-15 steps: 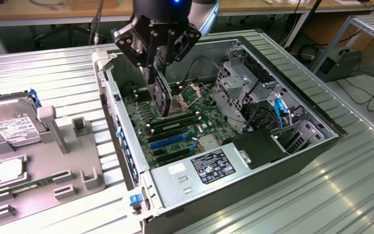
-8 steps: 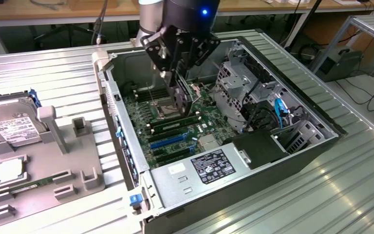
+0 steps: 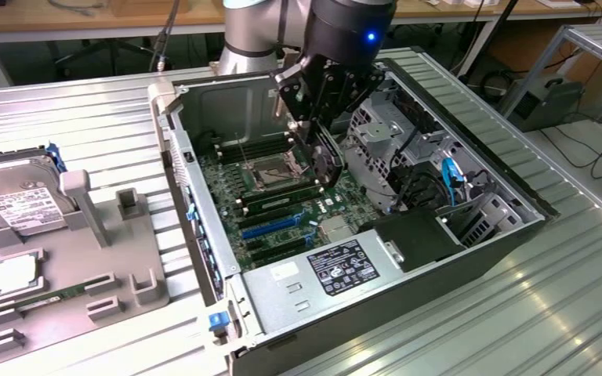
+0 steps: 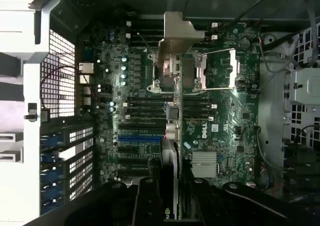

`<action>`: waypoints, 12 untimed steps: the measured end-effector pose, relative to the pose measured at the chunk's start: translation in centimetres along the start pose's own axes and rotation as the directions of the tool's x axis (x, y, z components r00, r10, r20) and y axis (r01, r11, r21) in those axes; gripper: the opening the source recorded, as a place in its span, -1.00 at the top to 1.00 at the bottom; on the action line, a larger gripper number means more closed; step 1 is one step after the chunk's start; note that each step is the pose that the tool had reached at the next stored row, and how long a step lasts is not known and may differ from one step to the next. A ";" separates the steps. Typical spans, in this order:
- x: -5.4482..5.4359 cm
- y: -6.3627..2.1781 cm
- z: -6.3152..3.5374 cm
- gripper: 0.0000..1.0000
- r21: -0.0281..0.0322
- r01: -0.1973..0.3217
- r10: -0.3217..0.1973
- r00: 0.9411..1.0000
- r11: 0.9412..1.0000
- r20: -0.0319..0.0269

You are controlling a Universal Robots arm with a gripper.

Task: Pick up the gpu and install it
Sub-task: 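Pick up the gpu and move the gpu toward the slot, then insert the gpu into the slot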

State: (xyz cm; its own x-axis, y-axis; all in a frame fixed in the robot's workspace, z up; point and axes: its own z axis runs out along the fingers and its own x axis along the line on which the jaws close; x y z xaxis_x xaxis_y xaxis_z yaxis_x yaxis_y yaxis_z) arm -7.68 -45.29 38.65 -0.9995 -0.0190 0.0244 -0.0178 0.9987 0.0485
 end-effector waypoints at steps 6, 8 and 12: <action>0.0 0.00 0.00 0.47 0.000 0.000 0.000 1.000 1.000 -0.001; 0.0 0.00 0.00 0.47 0.000 0.000 0.000 1.000 1.000 -0.001; 0.0 0.00 0.00 0.47 0.000 0.000 0.000 1.000 1.000 -0.001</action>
State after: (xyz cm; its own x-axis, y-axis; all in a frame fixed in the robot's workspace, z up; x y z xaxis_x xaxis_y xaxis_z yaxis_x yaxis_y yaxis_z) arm -7.66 -45.28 38.65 -0.9995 -0.0188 0.0255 -0.0175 0.9987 0.0488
